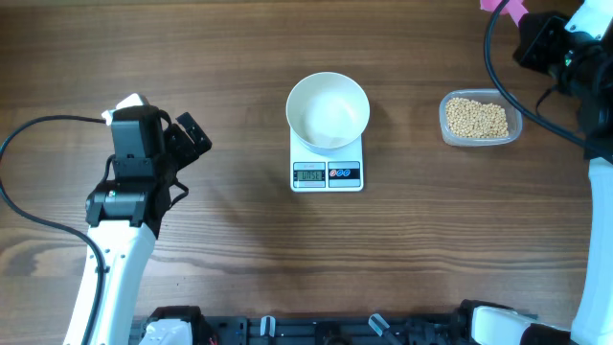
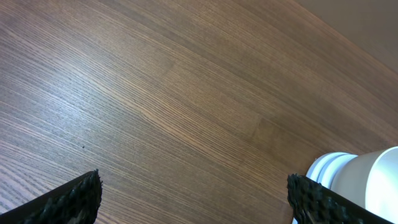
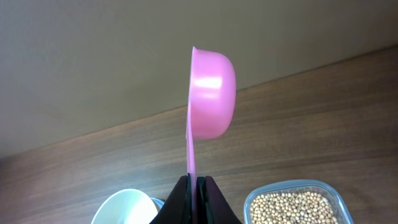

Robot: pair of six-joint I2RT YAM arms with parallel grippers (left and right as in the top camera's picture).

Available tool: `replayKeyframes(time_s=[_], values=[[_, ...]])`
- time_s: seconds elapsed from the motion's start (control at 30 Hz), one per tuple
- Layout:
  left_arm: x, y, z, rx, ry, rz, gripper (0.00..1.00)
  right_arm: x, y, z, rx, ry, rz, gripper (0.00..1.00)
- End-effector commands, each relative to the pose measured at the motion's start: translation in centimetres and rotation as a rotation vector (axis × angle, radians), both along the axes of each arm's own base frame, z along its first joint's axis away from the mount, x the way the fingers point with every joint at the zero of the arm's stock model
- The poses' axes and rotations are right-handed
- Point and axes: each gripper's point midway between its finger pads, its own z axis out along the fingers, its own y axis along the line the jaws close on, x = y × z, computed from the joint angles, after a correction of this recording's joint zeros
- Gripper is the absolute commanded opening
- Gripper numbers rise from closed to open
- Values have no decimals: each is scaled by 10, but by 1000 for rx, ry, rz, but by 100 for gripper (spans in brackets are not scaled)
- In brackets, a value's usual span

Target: Scoop item into bowl and weigh 150g on scale

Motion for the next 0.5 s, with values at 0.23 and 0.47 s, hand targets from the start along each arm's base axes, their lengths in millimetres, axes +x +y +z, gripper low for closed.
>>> replayKeyframes(time_s=[0.23,0.47], values=[[1,2,-2,7,6,1,100,3,-5,8,46,-18,-54,4],[1,2,-2,7,6,1,100,3,-5,9,161,-7,-116,4]])
